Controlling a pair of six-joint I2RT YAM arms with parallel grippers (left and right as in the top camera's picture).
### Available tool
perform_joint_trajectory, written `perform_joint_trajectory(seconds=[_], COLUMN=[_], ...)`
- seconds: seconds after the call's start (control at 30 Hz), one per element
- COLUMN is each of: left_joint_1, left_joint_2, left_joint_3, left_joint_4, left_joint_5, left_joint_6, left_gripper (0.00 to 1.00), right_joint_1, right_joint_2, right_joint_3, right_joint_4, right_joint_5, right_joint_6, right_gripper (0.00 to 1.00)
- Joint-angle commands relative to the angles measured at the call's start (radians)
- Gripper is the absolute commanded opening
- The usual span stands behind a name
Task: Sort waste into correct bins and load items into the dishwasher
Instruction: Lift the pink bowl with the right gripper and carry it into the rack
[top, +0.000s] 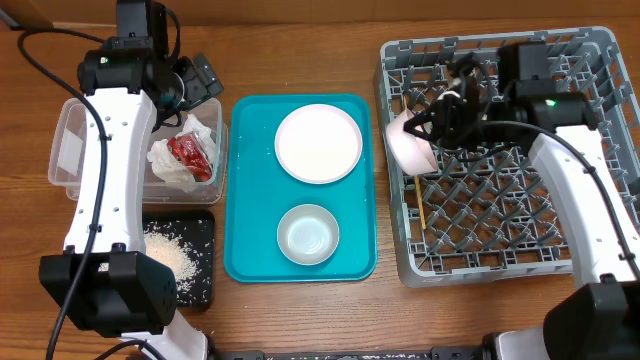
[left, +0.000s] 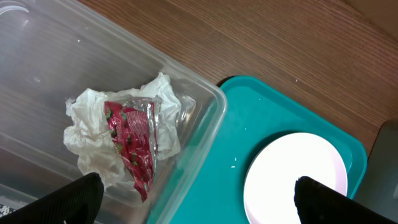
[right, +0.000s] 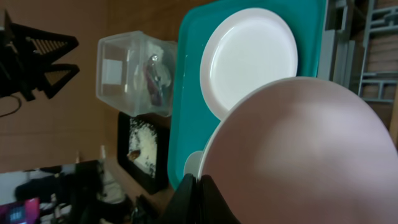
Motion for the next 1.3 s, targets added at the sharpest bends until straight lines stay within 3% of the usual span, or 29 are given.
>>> perform_joint_trajectory(seconds=[0.0, 0.43, 0.77, 1.27], left_joint_1=[-0.006, -0.006, -0.006, -0.006], left_joint_2=[-0.014, -0.014, -0.014, -0.014], left_joint_3=[0.014, 0.014, 0.014, 0.014], left_joint_4=[0.004, 0.005, 0.004, 0.004], left_joint_5=[0.004, 0.004, 0.004, 0.004], left_joint_6=[0.012, 0.012, 0.012, 0.012], left_gripper=[1.0, 1.0, 1.0, 1.0], right_joint_1=[-0.073, -0.272, -0.346, -0.385], right_joint_2=[-0.011, -0.008, -0.008, -0.007], right_joint_3=[-0.059, -0.203, -0.261, -0.36], right_joint_4=[0.037, 0.115, 0.201, 0.264], right_joint_5=[-0.172, -0.222, -0.52, -0.504], right_joint_6=[-0.012, -0.019, 0.003, 0.0], right_gripper=[0.04, 0.04, 0.04, 0.04])
